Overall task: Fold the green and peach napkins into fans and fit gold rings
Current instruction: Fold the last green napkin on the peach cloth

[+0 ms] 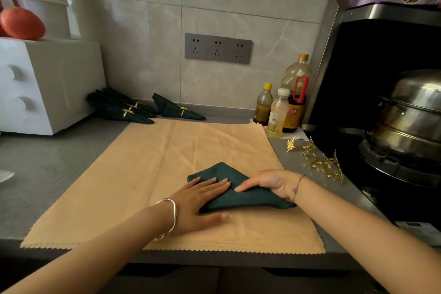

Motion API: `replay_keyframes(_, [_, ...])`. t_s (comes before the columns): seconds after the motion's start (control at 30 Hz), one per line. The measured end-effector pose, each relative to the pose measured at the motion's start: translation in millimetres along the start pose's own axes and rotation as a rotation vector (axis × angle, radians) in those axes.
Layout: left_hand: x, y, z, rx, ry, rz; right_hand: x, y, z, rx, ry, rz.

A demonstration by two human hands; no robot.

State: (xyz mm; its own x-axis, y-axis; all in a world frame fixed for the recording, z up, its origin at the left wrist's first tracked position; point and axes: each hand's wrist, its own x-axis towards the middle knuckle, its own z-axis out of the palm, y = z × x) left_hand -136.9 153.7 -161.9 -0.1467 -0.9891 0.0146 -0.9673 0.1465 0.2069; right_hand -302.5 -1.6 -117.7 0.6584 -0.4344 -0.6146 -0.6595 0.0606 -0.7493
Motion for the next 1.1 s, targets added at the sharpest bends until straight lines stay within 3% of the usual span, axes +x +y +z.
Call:
replay_keyframes(0.17, [6, 5, -4, 0.031, -0.034, -0.032, -8, 3, -6, -0.16, 0.182, -0.119])
replay_keyframes(0.37, [7, 7, -7, 0.09, -0.024, -0.021, -45, 26, 11, -0.61, 0.706, -0.55])
replay_keyframes(0.47, [10, 6, -7, 0.117, -0.029, -0.013, -62, 39, 22, -0.751, 0.647, -0.695])
replay_keyframes(0.63, [13, 9, -12, 0.165, -0.021, 0.019, -60, 58, 29, -0.989, 0.615, -0.68])
replay_keyframes(0.8, [15, 1, -18, 0.017, 0.074, 0.083, -52, 60, 34, -0.967, 0.699, -0.684])
replay_keyframes(0.87, [16, -8, -19, -0.088, 0.123, 0.027, -50, 60, 33, -0.931, 0.724, -0.673])
replay_keyframes(1.1, [44, -29, -29, -0.299, 0.311, -0.103, -37, 51, 15, -0.413, 0.668, -0.548])
